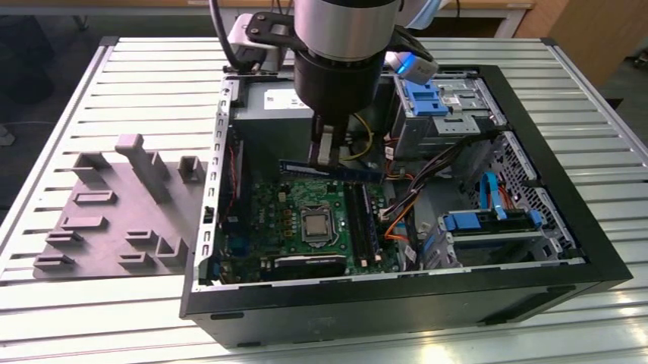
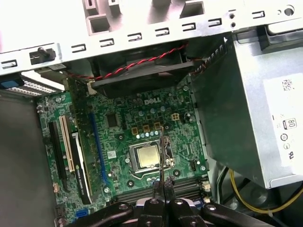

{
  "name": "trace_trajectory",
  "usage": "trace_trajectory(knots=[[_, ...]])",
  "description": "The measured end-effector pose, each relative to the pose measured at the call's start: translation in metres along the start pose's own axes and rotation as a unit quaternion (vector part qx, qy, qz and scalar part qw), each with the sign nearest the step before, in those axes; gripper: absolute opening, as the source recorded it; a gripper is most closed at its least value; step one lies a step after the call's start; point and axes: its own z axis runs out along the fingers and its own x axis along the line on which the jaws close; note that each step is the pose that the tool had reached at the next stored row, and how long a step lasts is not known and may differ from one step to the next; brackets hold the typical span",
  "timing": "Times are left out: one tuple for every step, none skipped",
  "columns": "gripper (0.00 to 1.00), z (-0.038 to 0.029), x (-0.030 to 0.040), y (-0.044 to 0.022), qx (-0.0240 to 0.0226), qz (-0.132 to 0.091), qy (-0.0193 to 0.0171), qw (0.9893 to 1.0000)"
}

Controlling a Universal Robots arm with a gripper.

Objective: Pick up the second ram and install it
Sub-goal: 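Insert the second ram into the second slot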

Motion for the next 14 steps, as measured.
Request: trace_trajectory(knots=[[0.11, 0.0, 0.0, 0.0, 0.0001, 0.002, -0.0001, 1.0], [0.11, 0.0, 0.0, 0.0, 0.0002, 0.005, -0.0002, 1.0], [0.11, 0.0, 0.0, 0.0, 0.0003, 0.007, -0.0003, 1.0], [0.11, 0.0, 0.0, 0.0, 0.0004, 0.009, -0.0004, 1.0], [0.11, 0.0, 0.0, 0.0, 0.0005, 0.011, -0.0005, 0.9999], [0.11, 0.0, 0.0, 0.0, 0.0006, 0.014, -0.0006, 0.9999], [0.11, 0.0, 0.0, 0.0, 0.0007, 0.016, -0.0007, 0.9999], [0.11, 0.0, 0.0, 0.0, 0.0008, 0.018, -0.0008, 0.9998], [0.11, 0.0, 0.0, 0.0, 0.0009, 0.021, -0.0009, 0.9998], [0.11, 0.0, 0.0, 0.0, 0.001, 0.023, -0.001, 0.9997], [0.11, 0.0, 0.0, 0.0, 0.0012, 0.026, -0.0011, 0.9997], [0.11, 0.0, 0.0, 0.0, 0.0013, 0.028, -0.0012, 0.9996], [0.11, 0.0, 0.0, 0.0, 0.0014, 0.031, -0.0014, 0.9995], [0.11, 0.0, 0.0, 0.0, 0.0015, 0.033, -0.0014, 0.9994]])
